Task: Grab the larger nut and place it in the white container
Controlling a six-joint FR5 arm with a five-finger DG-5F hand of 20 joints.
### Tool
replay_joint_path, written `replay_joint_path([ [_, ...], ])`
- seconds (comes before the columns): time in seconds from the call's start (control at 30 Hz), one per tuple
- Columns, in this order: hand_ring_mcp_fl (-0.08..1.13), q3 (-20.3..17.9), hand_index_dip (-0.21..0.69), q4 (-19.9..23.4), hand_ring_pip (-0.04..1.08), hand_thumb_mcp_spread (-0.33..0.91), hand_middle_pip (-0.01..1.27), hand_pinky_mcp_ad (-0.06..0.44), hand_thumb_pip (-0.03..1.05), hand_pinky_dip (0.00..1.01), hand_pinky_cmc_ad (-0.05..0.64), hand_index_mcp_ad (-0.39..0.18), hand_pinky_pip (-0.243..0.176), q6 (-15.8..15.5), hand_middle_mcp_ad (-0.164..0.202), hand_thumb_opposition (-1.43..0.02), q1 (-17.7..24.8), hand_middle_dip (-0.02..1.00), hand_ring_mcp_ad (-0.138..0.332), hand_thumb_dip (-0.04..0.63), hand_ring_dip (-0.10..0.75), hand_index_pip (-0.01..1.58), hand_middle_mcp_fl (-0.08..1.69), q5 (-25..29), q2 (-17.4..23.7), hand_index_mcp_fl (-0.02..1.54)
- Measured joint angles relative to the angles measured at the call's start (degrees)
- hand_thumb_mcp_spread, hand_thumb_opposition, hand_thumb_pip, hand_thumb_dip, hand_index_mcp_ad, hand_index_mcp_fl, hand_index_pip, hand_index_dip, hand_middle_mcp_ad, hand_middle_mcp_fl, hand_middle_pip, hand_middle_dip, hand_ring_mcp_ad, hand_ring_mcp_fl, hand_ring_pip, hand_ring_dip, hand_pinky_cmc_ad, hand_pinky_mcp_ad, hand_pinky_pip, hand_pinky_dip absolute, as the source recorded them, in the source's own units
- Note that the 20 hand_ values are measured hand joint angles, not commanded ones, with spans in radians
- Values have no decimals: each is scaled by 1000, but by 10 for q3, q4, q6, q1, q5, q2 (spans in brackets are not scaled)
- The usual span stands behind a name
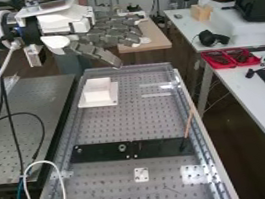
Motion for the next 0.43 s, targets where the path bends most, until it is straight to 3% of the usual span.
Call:
replay_joint_path([
  [0.43, -2, 3, -70, 2, 89, 136, 126, 360, 557, 623, 445, -136, -124, 5, 70, -777, -2, 253, 175, 112, 134, 122, 37, -6, -5, 56],
])
